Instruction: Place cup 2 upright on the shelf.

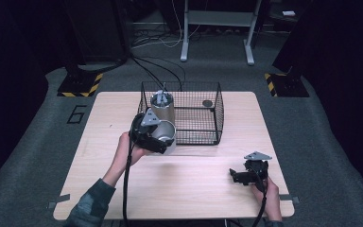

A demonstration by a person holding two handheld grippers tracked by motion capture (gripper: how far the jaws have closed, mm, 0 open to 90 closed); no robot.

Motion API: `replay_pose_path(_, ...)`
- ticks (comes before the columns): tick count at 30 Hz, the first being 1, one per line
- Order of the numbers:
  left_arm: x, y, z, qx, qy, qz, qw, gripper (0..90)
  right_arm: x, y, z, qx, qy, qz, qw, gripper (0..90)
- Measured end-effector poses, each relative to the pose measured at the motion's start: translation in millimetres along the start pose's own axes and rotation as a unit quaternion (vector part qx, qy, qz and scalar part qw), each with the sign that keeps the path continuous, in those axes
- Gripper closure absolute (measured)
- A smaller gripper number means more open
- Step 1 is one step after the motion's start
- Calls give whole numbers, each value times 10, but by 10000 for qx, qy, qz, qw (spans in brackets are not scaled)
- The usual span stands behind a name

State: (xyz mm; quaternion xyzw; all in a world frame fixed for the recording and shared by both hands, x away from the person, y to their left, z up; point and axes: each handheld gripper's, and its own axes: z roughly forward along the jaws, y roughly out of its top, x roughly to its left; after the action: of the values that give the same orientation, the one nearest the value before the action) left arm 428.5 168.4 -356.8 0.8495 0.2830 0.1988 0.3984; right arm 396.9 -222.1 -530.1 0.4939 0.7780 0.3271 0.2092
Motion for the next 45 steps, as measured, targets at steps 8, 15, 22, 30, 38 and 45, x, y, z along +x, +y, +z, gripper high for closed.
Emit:
replay_pose_path(8,0,157,7,-61,-44,83,9999,61,0,0,0,0,0,0,10000,0)
replay_pose_path(15,-4,283,20,-81,-35,187,9998,61,0,0,0,0,0,-1,10000,0)
replay_pose_path(22,10,425,59,-115,-18,263,9996,60,-1,0,0,0,0,-2,10000,0)
replay_pose_path(30,37,556,150,-113,-32,265,9996,61,0,0,0,0,1,-1,10000,0)
replay_pose_path(38,91,632,260,-77,18,273,9996,61,-1,0,0,-1,1,-2,10000,0)
replay_pose_path(45,134,683,334,-47,49,240,9997,61,-1,0,0,1,2,-1,10000,0)
